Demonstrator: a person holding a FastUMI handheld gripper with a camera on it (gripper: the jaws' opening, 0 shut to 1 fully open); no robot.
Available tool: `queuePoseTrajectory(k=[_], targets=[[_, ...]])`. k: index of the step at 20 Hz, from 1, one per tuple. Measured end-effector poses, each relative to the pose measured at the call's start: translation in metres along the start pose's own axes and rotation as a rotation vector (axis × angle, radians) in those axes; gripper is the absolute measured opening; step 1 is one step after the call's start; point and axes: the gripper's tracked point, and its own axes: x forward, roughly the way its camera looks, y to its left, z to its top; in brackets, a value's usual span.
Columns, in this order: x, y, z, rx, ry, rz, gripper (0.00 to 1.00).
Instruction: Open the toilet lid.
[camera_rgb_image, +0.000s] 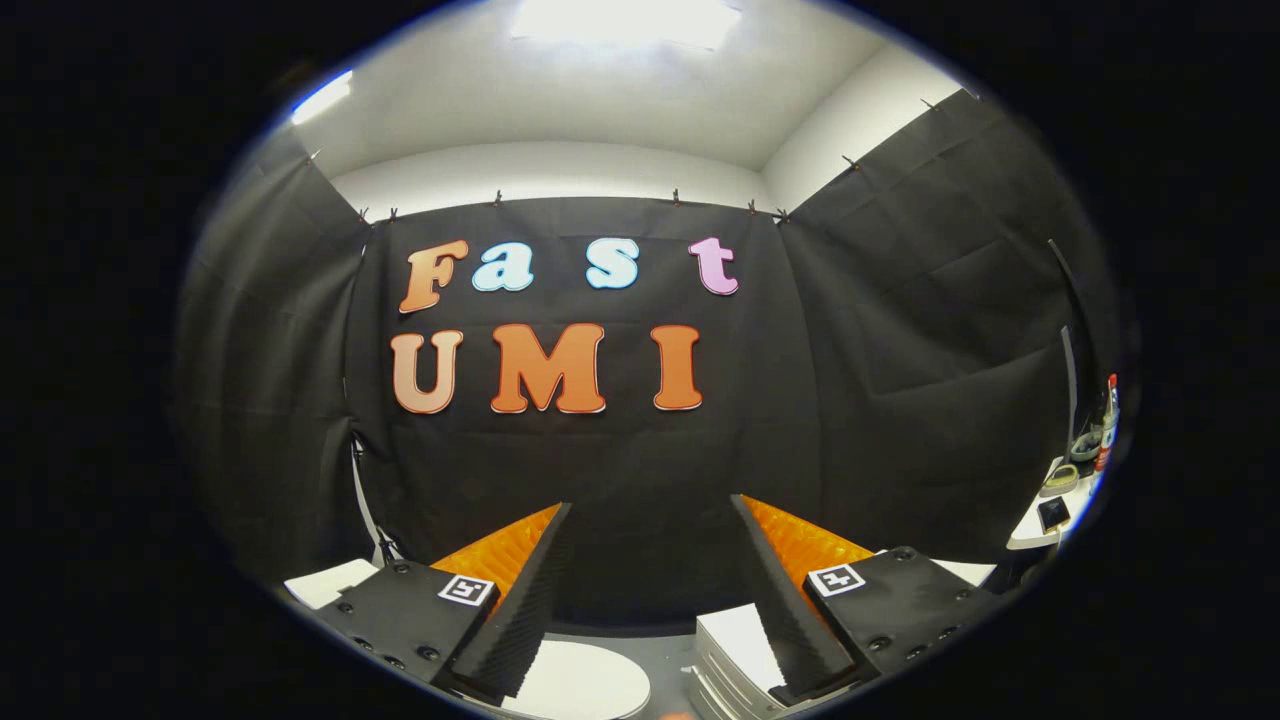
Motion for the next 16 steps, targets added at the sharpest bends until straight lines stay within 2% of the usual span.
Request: queuePoseTrajectory(k=[8, 16], targets=[[-0.006, -0.006, -0.04, 0.029, 0.03, -0.021, 0.98], [-0.015, 0.007, -0.151, 0.021, 0.118, -0.03, 0.98]])
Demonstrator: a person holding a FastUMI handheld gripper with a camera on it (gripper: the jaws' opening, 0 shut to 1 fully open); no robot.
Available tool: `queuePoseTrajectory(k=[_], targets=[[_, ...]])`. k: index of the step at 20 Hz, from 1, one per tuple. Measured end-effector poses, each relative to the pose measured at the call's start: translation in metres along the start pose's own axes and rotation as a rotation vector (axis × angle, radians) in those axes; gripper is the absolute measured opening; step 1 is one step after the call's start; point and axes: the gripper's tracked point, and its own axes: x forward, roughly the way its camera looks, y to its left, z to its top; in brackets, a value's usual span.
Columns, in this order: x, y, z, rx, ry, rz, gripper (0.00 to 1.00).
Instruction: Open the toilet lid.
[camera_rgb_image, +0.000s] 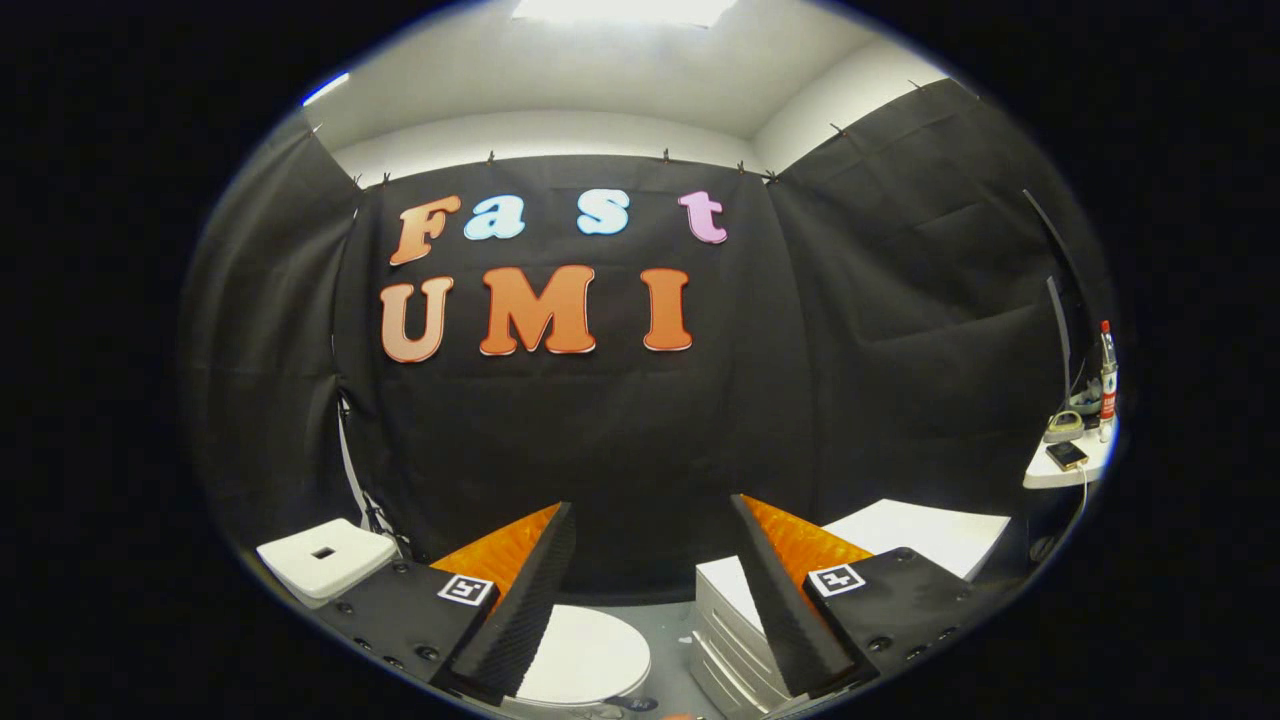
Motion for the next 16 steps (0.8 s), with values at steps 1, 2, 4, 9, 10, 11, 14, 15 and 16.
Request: queuePoseTrajectory(k=[1, 2, 4, 9, 10, 11, 14, 15, 16], targets=[[-0.001, 0.001, -0.012, 0.018, 0.004, 0.004, 0.98], [0.0, 0.0, -0.022, 0.044, -0.001, 0.004, 0.98], [0.0, -0.004, -0.047, 0.083, -0.011, -0.015, 0.98], [0.008, -0.009, -0.128, 0.132, 0.059, -0.053, 0.98], [0.007, -0.012, -0.144, 0.121, 0.076, -0.063, 0.99], [0.009, -0.013, -0.158, 0.112, 0.089, -0.07, 0.98], [0.01, -0.009, -0.193, 0.122, 0.134, -0.071, 0.99], [0.012, -0.01, -0.205, 0.136, 0.15, -0.083, 0.99], [0.013, -0.014, -0.217, 0.15, 0.16, -0.098, 0.99]])
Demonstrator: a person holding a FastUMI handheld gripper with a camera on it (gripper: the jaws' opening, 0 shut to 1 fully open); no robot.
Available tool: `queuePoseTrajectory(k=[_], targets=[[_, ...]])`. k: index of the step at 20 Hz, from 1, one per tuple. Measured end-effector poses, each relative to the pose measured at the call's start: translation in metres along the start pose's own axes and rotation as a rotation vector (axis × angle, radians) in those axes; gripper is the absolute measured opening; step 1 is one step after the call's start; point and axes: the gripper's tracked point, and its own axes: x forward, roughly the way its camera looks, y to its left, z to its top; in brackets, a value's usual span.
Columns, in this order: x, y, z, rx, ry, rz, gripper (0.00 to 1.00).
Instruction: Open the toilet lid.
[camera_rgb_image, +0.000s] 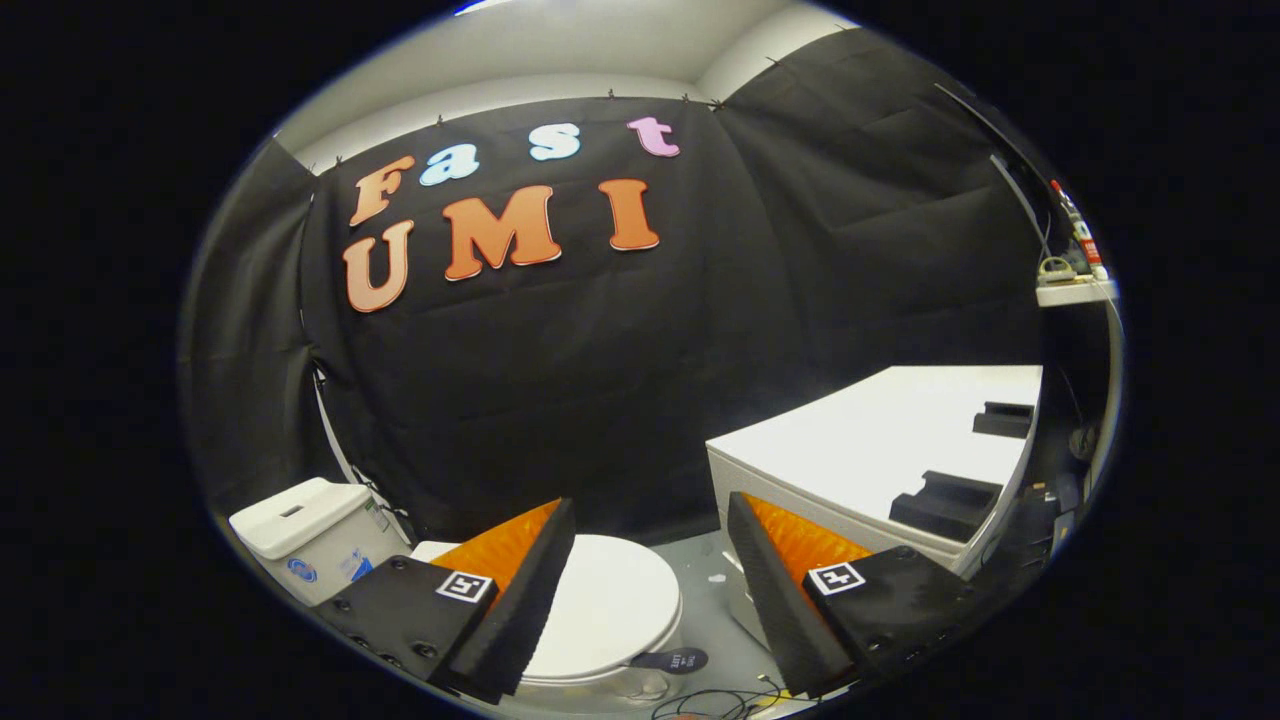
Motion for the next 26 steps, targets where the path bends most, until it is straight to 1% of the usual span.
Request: queuePoseTrajectory(k=[12, 15, 19, 22, 26], targets=[[0.009, -0.05, -0.122, 0.274, 0.13, -0.142, 0.99], [0.01, -0.052, -0.156, 0.33, 0.193, -0.149, 0.98], [0.013, -0.052, -0.187, 0.385, 0.245, -0.143, 0.98], [0.016, -0.055, -0.203, 0.449, 0.263, -0.149, 0.98], [0.022, -0.062, -0.219, 0.554, 0.271, -0.179, 0.96]])
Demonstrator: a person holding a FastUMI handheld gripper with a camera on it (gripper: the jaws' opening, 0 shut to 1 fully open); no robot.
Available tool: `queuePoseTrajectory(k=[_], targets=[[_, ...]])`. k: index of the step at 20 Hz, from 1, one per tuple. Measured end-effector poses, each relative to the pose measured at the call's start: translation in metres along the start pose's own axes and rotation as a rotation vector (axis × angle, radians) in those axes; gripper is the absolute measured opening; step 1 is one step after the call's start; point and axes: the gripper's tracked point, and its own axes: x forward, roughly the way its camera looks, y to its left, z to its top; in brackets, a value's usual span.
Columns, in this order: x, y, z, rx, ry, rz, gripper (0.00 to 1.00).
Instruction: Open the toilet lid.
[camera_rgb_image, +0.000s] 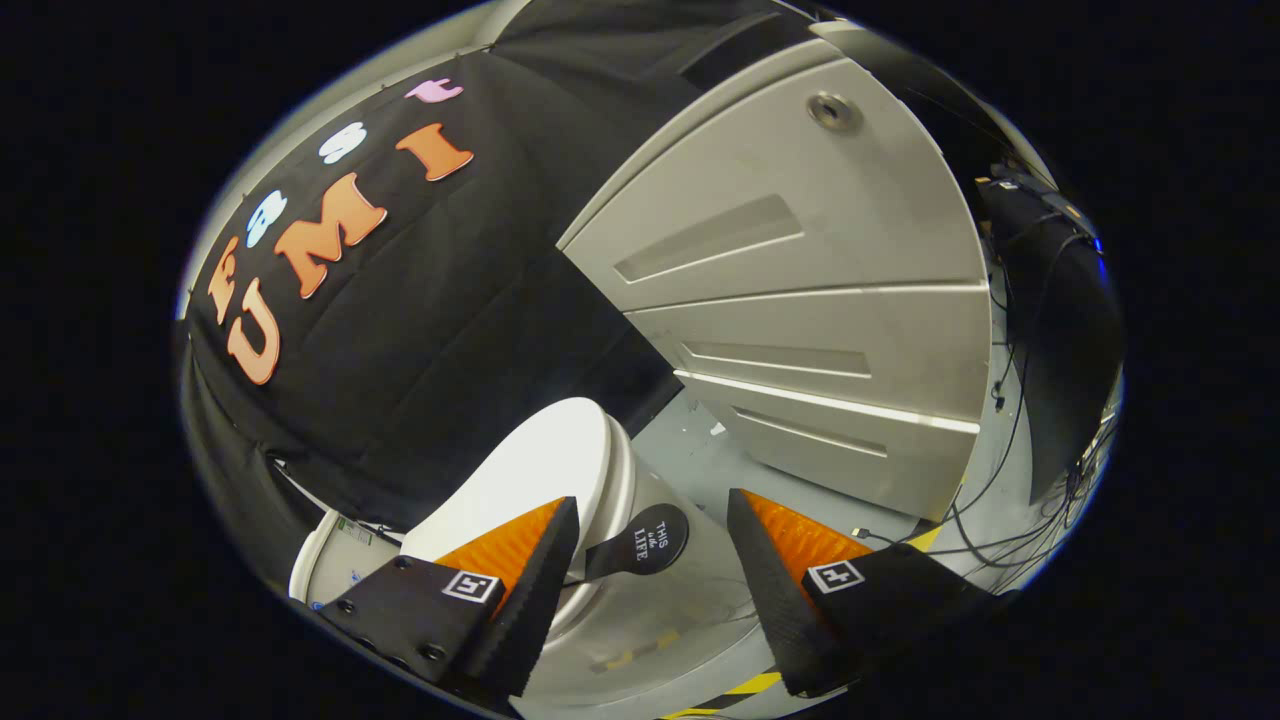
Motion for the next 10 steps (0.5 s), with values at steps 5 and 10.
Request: queuePoseTrajectory(k=[5, 10], targets=[[0.011, -0.001, -0.008, 0.096, 0.015, 0.005, 0.77], [0.02, -0.003, -0.015, 0.185, 0.022, 0.014, 0.65]])
